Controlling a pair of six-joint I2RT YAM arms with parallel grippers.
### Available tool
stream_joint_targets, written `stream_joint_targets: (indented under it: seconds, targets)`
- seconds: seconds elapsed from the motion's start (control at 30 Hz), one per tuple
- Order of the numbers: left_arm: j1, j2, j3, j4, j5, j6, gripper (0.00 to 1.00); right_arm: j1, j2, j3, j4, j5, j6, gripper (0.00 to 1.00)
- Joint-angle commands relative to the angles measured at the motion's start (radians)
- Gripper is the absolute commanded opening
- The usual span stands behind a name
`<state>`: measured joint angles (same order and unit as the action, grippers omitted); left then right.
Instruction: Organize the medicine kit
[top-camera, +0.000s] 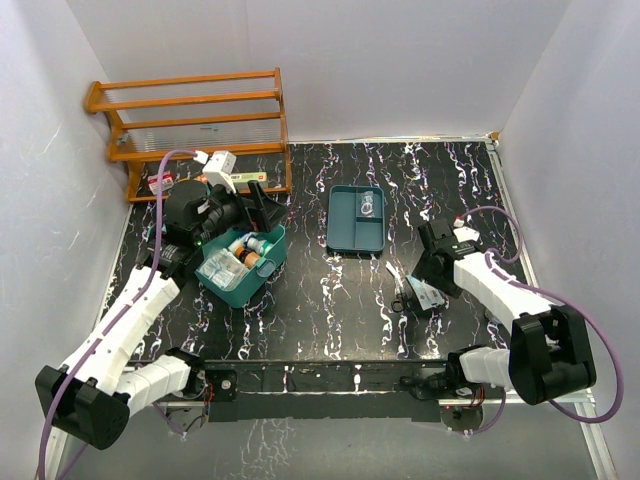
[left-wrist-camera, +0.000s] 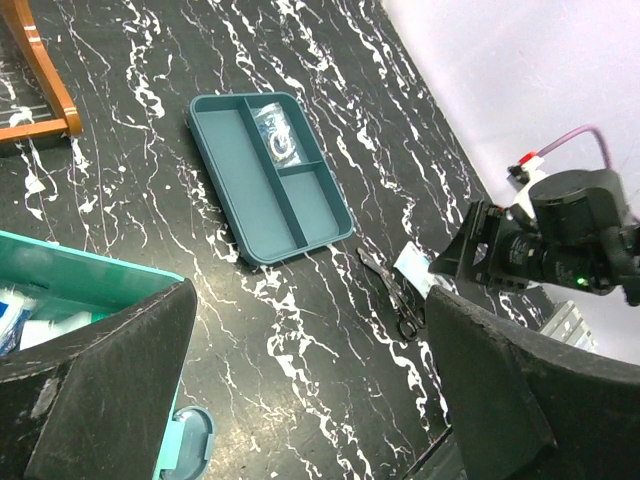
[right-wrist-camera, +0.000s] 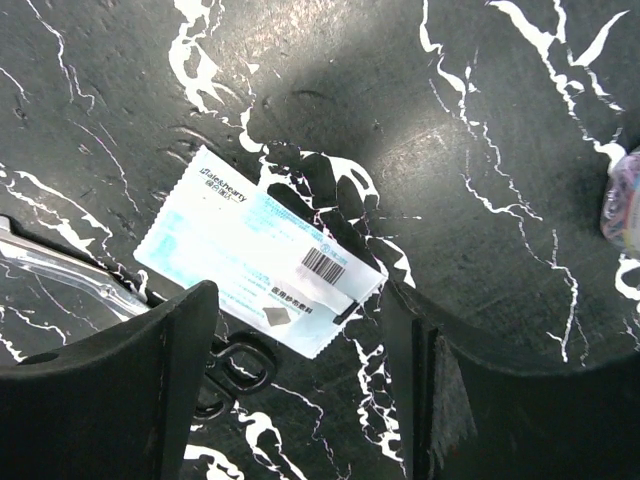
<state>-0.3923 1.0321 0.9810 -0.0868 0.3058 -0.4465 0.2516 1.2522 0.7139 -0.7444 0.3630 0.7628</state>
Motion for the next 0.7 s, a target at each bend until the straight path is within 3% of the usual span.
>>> stream_joint_targets:
  seconds: [0.0, 0.33, 0.67]
  targets:
    - [-0.003, -0.054, 0.002, -0.005, -0.011, -0.009, 0.96, -0.011, 0.003, -0.037, 0.115, -0.062, -0.011, 0.58]
    - [-0.003, -0.045, 0.004, -0.007, -0.008, -0.008, 0.96, -0.012, 0.055, -0.076, 0.177, -0.148, -0.048, 0.38]
    - [-0.003, -0.048, -0.017, -0.007, -0.030, -0.008, 0.96, -0.018, 0.150, -0.033, 0.272, -0.244, -0.014, 0.32]
